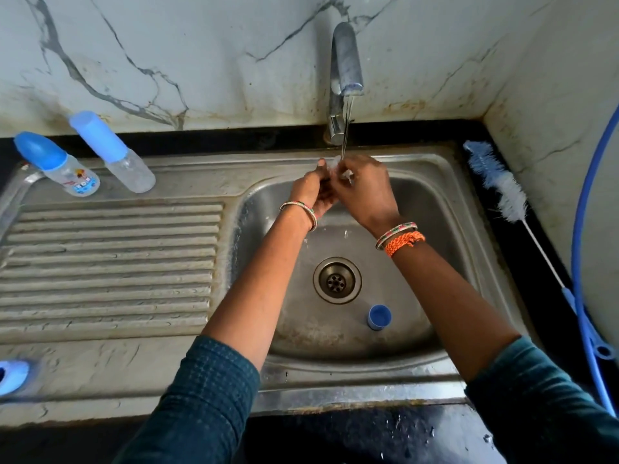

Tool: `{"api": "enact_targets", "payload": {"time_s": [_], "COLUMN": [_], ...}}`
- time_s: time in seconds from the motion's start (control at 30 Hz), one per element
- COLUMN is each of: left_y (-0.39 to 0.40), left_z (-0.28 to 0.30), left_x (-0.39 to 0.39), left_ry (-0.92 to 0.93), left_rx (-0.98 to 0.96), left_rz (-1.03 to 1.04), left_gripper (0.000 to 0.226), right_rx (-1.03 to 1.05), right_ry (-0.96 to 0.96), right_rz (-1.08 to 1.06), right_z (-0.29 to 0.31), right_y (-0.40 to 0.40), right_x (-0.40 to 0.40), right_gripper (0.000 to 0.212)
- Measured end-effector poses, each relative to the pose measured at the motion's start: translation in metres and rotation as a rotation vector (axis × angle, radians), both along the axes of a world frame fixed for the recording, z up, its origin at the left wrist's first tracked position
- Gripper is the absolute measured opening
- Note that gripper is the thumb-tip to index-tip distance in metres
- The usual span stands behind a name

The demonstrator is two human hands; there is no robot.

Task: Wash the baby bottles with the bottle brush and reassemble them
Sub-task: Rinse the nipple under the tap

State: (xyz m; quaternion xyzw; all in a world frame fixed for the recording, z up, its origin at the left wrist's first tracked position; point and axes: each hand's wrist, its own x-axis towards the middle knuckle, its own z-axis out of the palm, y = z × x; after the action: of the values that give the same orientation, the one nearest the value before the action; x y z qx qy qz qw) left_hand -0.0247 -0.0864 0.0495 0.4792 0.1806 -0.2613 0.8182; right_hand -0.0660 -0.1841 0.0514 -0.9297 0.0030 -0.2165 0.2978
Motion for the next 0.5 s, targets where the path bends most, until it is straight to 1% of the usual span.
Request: {"api": "enact_targets", "payload": {"time_s": [0.07,0.1,0.13,0.2,0.23,0.3,0.37,0.4,0.47,0.5], "left_y": [0.0,0.001,0.001,0.003,0.005,0.008,0.012,0.014,0.019,0.023], "left_z": [-0.001,-0.002,-0.002,-0.003,-0.004,-0.008,-0.013,-0.016,-0.025,-0.031], "left_x": [-0.001,0.0,-0.001,-0.002,-0.003,-0.002,0.003,0.005,0.007,0.007], "left_ry": [0.025,0.033,0.036,0.04,0.047,0.065,0.069,0.067,0.053,0.055], "left_rx": [-0.112,-0.153,-0.186,-0.237,-0.247,-0.179,0.001,0.087,0.215,0.251], "left_rz": [-0.027,-0.024,-0.016,-0.014,-0.022,-0.052,-0.053,-0.028,-0.018,-0.03], "left_gripper": [0.023,0.021,0.019,0.02,0.019,0.01,0.01,0.014,0.021,0.022], "right_rx": [-0.064,-0.056,-0.002,0.127,0.141,0.094,0.095,0.101,0.095,0.11], "right_ry": [0.043,0.061,0.068,0.051,0.041,0.01,0.006,0.094,0.371,0.411], "right_rz": [0.032,0.048,0.058,0.065,0.059,0.016,-0.038,-0.05,-0.036,-0.055], "right_z": [-0.001,-0.001,0.0,0.004,0.006,0.007,-0.002,-0.009,-0.026,-0.034], "right_y": [-0.003,-0.003,-0.002,0.001,0.002,0.003,0.002,0.0,0.003,0.006], "right_x": [0.001,0.002,0.002,0.003,0.004,0.005,0.006,0.006,0.001,-0.001], "right_gripper": [0.014,0.012,0.013,0.027,0.035,0.043,0.038,0.036,0.036,0.038]}}
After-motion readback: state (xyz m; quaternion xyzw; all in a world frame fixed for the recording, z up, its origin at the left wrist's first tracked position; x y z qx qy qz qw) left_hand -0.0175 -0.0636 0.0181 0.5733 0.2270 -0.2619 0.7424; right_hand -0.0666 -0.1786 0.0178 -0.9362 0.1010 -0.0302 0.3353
